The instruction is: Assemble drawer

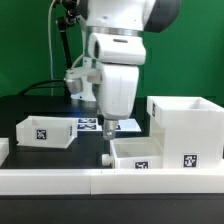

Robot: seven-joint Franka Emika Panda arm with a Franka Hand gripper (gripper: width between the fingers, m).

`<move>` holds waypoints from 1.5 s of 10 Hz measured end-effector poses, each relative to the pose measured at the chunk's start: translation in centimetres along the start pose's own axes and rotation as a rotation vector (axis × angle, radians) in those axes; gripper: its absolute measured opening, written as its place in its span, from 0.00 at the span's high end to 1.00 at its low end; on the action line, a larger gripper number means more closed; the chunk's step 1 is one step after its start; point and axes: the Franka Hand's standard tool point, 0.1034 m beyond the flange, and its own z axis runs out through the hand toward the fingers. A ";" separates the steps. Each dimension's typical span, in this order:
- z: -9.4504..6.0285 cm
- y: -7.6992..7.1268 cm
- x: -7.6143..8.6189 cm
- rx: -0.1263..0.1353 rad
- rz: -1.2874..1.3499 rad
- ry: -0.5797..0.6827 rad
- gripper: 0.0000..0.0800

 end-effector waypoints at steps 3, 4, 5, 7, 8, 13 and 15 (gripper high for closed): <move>1.9 0.6 -2.2 0.003 0.000 0.098 0.19; 2.3 1.4 -2.4 -0.001 -0.005 0.131 0.19; 2.6 1.7 -2.7 -0.003 -0.010 0.165 0.19; 3.7 1.6 -3.1 0.015 -0.001 0.228 0.19; 4.1 1.7 -2.9 0.014 0.007 0.250 0.19; 4.2 1.7 -2.3 0.016 0.015 0.266 0.19; 3.9 2.1 -0.6 0.013 0.000 0.277 0.19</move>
Offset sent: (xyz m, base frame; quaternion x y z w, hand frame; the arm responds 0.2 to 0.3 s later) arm 0.0375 0.0280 -0.0202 -0.0149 0.1984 -0.0038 0.9800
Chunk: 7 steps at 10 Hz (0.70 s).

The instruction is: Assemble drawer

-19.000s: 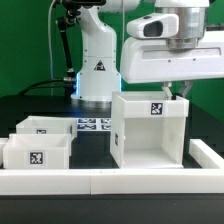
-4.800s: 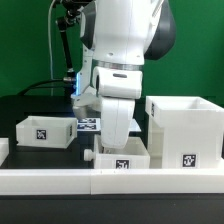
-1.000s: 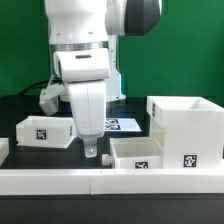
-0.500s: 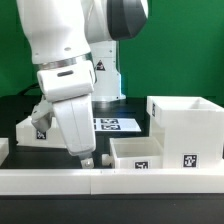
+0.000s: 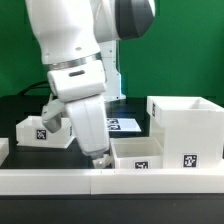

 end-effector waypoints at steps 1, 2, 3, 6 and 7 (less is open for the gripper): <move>0.1 0.1 0.4 0.000 0.000 0.003 0.19; 0.1 0.1 0.7 0.000 -0.006 0.006 0.19; 0.1 0.2 1.2 -0.002 0.006 0.008 0.19; 0.4 0.7 3.5 -0.008 0.047 0.020 0.19; 0.3 0.8 3.8 -0.009 0.085 0.021 0.19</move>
Offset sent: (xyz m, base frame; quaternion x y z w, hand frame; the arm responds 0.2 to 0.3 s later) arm -0.0013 0.0291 0.0053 -0.0189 0.0118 0.0187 0.9996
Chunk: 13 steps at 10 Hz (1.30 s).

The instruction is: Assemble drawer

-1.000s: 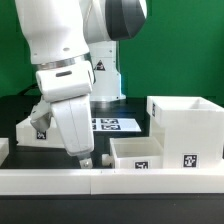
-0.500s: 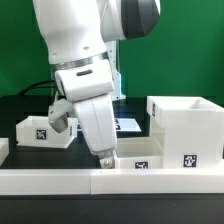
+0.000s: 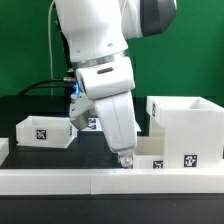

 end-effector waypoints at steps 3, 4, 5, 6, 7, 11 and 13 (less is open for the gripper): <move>-0.1 0.0 -0.2 -0.002 0.071 -0.002 0.19; 0.1 -0.1 0.0 -0.001 0.064 0.000 0.19; 0.3 -0.3 0.1 0.001 0.046 0.001 0.19; 0.3 -0.2 0.2 0.001 0.027 0.001 0.19; 0.3 -0.2 0.3 -0.001 -0.008 -0.010 0.19; 1.0 -0.3 3.3 -0.011 -0.008 -0.002 0.19; 1.0 -0.3 3.3 -0.011 0.003 -0.002 0.19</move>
Offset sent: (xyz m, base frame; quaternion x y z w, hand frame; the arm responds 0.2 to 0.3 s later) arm 0.0000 0.0000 0.0000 0.0000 0.0000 0.0000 1.0000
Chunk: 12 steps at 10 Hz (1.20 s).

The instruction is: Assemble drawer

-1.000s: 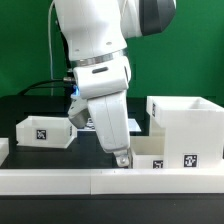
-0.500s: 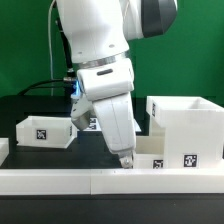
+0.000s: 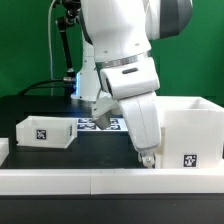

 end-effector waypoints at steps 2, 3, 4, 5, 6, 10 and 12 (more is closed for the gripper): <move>0.0 0.0 0.1 0.001 -0.001 0.001 0.19; 0.1 0.0 0.2 0.004 -0.011 0.001 0.19; 0.2 0.0 0.4 0.006 -0.025 -0.003 0.19; 0.2 0.0 0.4 0.005 -0.025 -0.006 0.19; 0.1 0.0 0.3 0.008 -0.022 -0.007 0.19; -1.9 0.4 -4.8 0.026 -0.021 -0.024 0.19; -2.3 -1.9 -7.1 0.026 0.042 -0.031 0.19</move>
Offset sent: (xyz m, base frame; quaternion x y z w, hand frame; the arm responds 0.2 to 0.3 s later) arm 0.0075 0.0146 0.0004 0.0123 -0.0001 -0.0739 0.9972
